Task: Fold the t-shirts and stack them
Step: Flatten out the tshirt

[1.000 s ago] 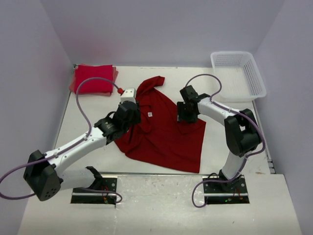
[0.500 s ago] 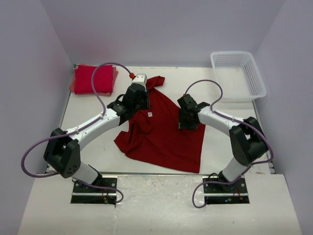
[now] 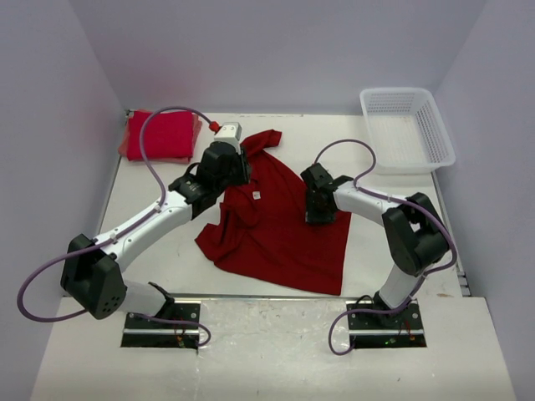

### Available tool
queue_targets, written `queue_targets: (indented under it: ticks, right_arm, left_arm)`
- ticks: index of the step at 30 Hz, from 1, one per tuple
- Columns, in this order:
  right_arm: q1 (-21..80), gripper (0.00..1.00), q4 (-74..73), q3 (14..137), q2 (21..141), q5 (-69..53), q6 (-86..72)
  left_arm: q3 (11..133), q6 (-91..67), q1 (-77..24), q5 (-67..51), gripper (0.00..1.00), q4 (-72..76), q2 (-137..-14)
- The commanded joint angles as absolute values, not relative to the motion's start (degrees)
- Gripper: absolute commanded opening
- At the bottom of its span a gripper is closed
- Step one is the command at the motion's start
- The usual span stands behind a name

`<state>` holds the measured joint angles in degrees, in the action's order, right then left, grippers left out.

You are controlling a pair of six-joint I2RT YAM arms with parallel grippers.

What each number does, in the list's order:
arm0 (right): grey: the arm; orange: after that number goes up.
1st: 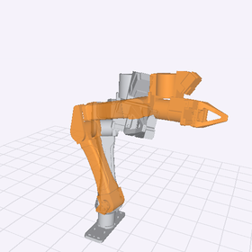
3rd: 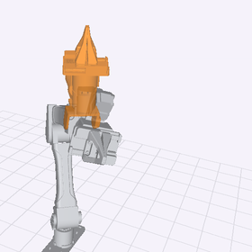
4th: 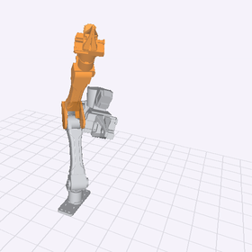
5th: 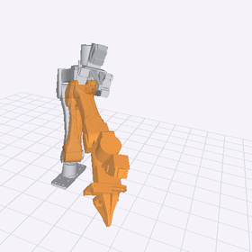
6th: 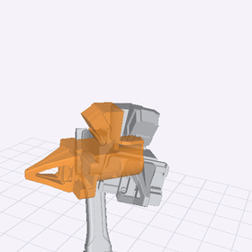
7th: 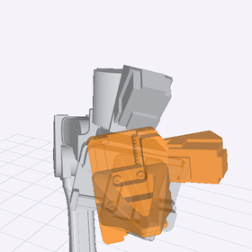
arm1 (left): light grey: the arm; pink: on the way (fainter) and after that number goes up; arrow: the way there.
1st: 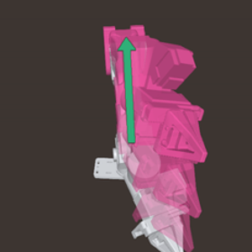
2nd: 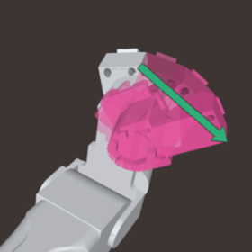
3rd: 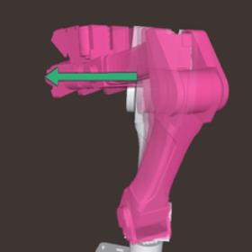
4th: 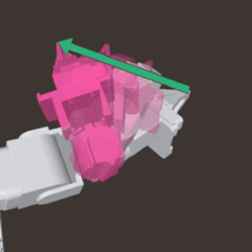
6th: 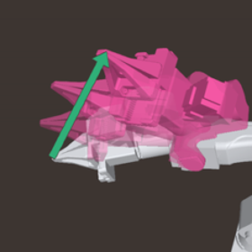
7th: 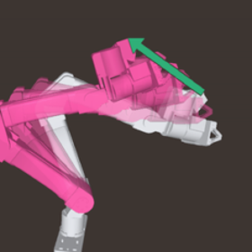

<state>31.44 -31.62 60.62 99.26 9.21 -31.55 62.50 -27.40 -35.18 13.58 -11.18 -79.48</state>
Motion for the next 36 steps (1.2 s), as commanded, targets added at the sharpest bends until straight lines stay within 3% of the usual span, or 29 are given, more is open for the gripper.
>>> queue_targets:
  ticks: [1, 21, 36]
  right_arm:
    - [31.6, 0.43, -29.9, 61.5, 99.0, 9.1, -32.7]
    - [33.3, 0.42, -29.3, 60.8, 97.0, 8.4, -32.3]
    - [34.2, 0.33, -27.8, 59.7, 99.8, 7.8, -33.2]
  left_arm:
    - [62.1, -26.4, -34.5, 12.7, 0.32, -9.5, -78.4]
    - [60.5, -26.6, -34.0, 10.7, 0.30, -8.3, -79.7]
    - [60.0, -26.5, -32.7, 9.6, 0.30, -8.0, -79.3]
